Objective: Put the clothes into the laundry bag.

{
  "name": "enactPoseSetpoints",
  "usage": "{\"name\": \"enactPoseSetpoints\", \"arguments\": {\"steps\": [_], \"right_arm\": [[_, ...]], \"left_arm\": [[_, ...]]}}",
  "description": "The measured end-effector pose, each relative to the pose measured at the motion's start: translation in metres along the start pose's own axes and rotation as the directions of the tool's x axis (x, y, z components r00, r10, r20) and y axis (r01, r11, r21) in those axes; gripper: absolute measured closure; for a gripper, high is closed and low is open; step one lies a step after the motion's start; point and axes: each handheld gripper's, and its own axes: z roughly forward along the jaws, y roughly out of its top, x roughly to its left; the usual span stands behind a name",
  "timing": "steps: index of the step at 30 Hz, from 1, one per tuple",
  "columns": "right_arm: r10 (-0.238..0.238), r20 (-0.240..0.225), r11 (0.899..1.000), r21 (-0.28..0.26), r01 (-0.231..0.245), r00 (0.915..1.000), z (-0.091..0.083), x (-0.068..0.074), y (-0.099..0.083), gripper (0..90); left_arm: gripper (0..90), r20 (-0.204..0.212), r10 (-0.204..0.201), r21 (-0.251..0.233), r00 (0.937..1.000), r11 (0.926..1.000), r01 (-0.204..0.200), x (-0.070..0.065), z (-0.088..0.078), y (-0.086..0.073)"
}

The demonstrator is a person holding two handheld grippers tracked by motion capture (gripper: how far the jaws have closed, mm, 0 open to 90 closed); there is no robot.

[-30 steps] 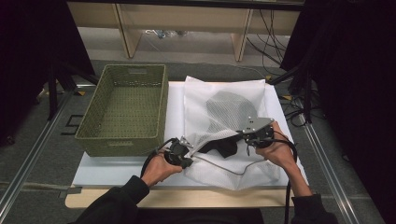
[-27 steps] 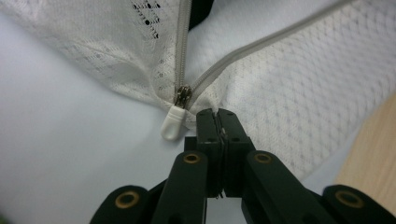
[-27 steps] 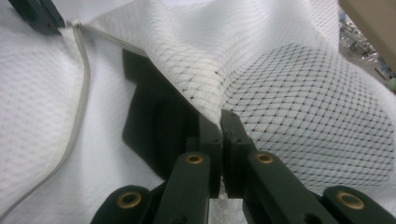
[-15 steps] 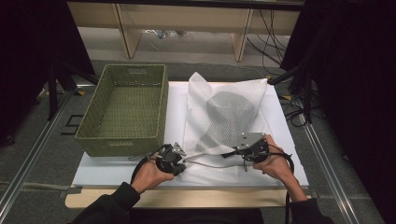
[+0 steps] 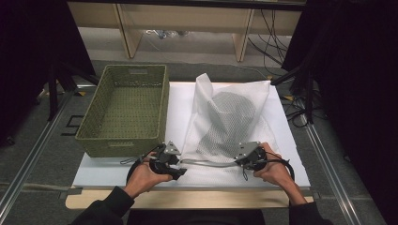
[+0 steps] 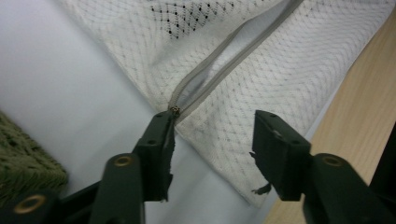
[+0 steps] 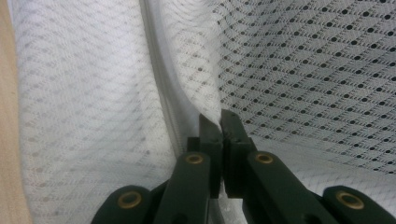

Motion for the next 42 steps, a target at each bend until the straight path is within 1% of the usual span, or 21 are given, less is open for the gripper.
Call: {"name": "enactPoseSetpoints", "arguments": {"steps": [2, 4, 7, 10, 12, 13, 15, 18, 19, 21, 22, 23, 25, 26, 28, 29, 31, 33, 39, 40, 42], "right_arm": [[-0.007, -0.007, 1.000, 0.010, 0.007, 1.0000, 0.000, -0.001, -0.001, 89.8], [-0.002, 0.000, 1.000, 0.000, 0.002, 1.0000, 0.002, -0.002, -0.003, 89.8], [0.011, -0.027, 1.000, 0.017, -0.011, 0.9996, 0.002, -0.002, -0.004, 89.7], [-0.003, -0.014, 1.000, 0.005, 0.003, 0.9999, 0.004, -0.003, -0.005, 89.1], [0.060, -0.025, 0.998, 0.023, -0.060, 0.9979, 0.002, -0.001, -0.004, 86.4], [0.017, -0.006, 1.000, -0.005, -0.017, 0.9998, 0.002, -0.002, -0.004, 84.7], [0.028, -0.001, 1.000, -0.013, -0.028, 0.9996, 0.001, 0.000, -0.001, 83.1], [-0.005, 0.014, 1.000, -0.030, 0.006, 0.9999, 0.001, 0.004, 0.005, 83.6], [-0.008, 0.016, 1.000, -0.029, 0.008, 0.9998, 0.002, 0.005, 0.006, 85.0], [0.002, 0.023, 1.000, -0.028, -0.002, 0.9997, 0.002, 0.006, 0.006, 86.6], [-0.032, 0.034, 0.999, -0.029, 0.033, 0.9989, 0.002, 0.005, 0.007, 88.1], [-0.020, 0.014, 0.999, -0.031, 0.021, 0.9997, 0.001, 0.009, 0.008, 89.1], [-0.044, 0.000, 0.999, -0.011, 0.044, 0.9990, 0.002, 0.010, 0.008, 89.2], [-0.060, 0.006, 0.998, -0.017, 0.060, 0.9982, 0.003, 0.011, 0.008, 89.3], [-0.053, -0.008, 0.999, -0.008, 0.053, 0.9985, 0.003, 0.011, 0.008, 89.3], [-0.076, -0.017, 0.997, -0.005, 0.076, 0.9969, 0.004, 0.011, 0.007, 89.3], [-0.082, -0.014, 0.997, 0.005, 0.082, 0.9965, 0.004, 0.010, 0.007, 89.3], [-0.074, -0.009, 0.997, 0.012, 0.075, 0.9972, 0.006, 0.010, 0.006, 89.3], [-0.051, 0.001, 0.998, 0.028, 0.051, 0.9987, 0.007, 0.004, 0.000, 89.4], [-0.050, 0.013, 0.998, 0.029, 0.050, 0.9987, 0.006, 0.003, -0.001, 89.5], [-0.017, 0.012, 0.999, 0.038, 0.017, 0.9998, 0.005, 0.000, -0.004, 89.4]], "left_arm": [[41.0, -0.015, 0.018, 0.007, 0.9997, 0.9998, -0.018, 0.001, -0.001, -0.003], [37.8, -0.022, 0.015, 0.022, 0.9996, 0.9997, -0.015, 0.000, -0.001, -0.006], [35.6, -0.018, 0.015, 0.037, 0.9997, 0.9992, -0.014, 0.000, -0.003, -0.008], [34.3, -0.029, 0.004, 0.017, 0.9996, 0.9998, -0.003, -0.001, -0.003, -0.010], [33.7, -0.015, -0.004, 0.040, 0.9999, 0.9992, 0.004, 0.000, -0.004, -0.010], [33.4, -0.018, -0.003, 0.040, 0.9998, 0.9992, 0.003, 0.000, -0.004, -0.010], [33.1, -0.036, -0.008, 0.021, 0.9993, 0.9997, 0.009, -0.001, -0.002, -0.010], [32.5, -0.017, 0.004, 0.048, 0.9998, 0.9988, -0.003, 0.000, 0.000, -0.009], [32.5, -0.031, 0.008, 0.021, 0.9995, 0.9998, -0.008, 0.000, 0.001, -0.009], [32.5, -0.030, -0.003, 0.013, 0.9995, 0.9999, 0.004, -0.001, 0.002, -0.010], [32.5, -0.035, 0.005, 0.024, 0.9994, 0.9997, -0.004, 0.000, 0.001, -0.010], [32.5, -0.032, -0.006, 0.018, 0.9995, 0.9998, 0.006, 0.000, 0.002, -0.010], [32.5, -0.040, 0.010, 0.028, 0.9992, 0.9996, -0.009, 0.001, 0.002, -0.010], [32.5, -0.040, -0.007, 0.029, 0.9992, 0.9996, 0.008, 0.001, 0.002, -0.010], [32.5, -0.034, -0.007, 0.025, 0.9994, 0.9997, 0.008, 0.000, 0.003, -0.010], [32.5, -0.033, -0.014, 0.022, 0.9994, 0.9997, 0.014, 0.000, 0.004, -0.011], [32.5, -0.031, -0.013, 0.024, 0.9994, 0.9996, 0.014, 0.000, 0.004, -0.011], [32.5, -0.018, -0.016, 0.041, 0.9997, 0.9990, 0.017, 0.000, 0.002, -0.010], [32.5, -0.032, -0.009, 0.019, 0.9994, 0.9998, 0.010, -0.001, 0.003, -0.010], [32.5, -0.022, -0.011, 0.041, 0.9997, 0.9991, 0.012, 0.000, 0.001, -0.009], [32.4, -0.023, -0.011, 0.042, 0.9997, 0.9991, 0.012, 0.001, 0.001, -0.009]]}}
